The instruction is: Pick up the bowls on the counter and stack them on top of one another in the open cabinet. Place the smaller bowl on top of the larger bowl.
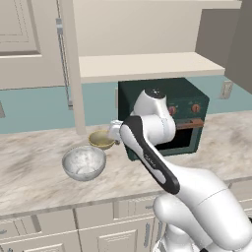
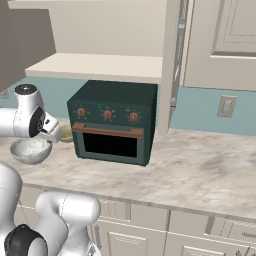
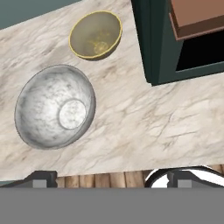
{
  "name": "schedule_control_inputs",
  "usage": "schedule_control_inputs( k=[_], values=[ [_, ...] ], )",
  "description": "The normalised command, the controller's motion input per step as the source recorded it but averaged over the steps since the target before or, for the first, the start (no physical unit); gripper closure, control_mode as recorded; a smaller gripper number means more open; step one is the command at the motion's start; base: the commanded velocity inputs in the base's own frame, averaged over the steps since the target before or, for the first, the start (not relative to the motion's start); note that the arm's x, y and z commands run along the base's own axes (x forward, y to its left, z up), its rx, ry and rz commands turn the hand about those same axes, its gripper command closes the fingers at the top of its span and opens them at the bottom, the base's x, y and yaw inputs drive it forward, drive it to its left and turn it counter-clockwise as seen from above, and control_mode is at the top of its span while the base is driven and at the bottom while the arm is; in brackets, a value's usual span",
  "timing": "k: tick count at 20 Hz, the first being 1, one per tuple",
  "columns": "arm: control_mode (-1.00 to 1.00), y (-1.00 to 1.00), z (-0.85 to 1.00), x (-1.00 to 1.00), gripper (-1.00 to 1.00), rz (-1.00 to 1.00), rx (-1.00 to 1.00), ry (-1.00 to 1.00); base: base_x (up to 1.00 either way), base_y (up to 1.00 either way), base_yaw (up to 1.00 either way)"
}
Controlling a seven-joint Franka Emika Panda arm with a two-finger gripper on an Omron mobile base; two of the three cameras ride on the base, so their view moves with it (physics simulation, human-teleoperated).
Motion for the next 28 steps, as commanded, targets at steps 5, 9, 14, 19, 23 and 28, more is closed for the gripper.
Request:
schedule_control_inputs(
  k=[5,9,14,19,23,28],
  values=[
    [-1.0,0.21,-0.13,0.0,-1.0,0.0,0.0,0.0,0.0,0.0,0.0],
    [-1.0,0.18,-0.12,0.0,-1.0,0.0,0.01,0.0,0.0,0.0,0.0],
    [-1.0,0.16,-0.17,0.0,-1.0,-0.01,0.03,0.01,0.0,0.0,0.0],
    [-1.0,0.14,-0.22,0.01,-1.0,-0.01,0.04,0.0,0.0,0.0,0.0],
    [-1.0,0.1,-0.15,0.03,-1.0,-0.01,0.01,0.0,0.0,0.0,0.0],
    [-1.0,0.03,-0.13,0.02,-1.0,0.0,0.0,0.0,0.0,0.0,0.0]
  ],
)
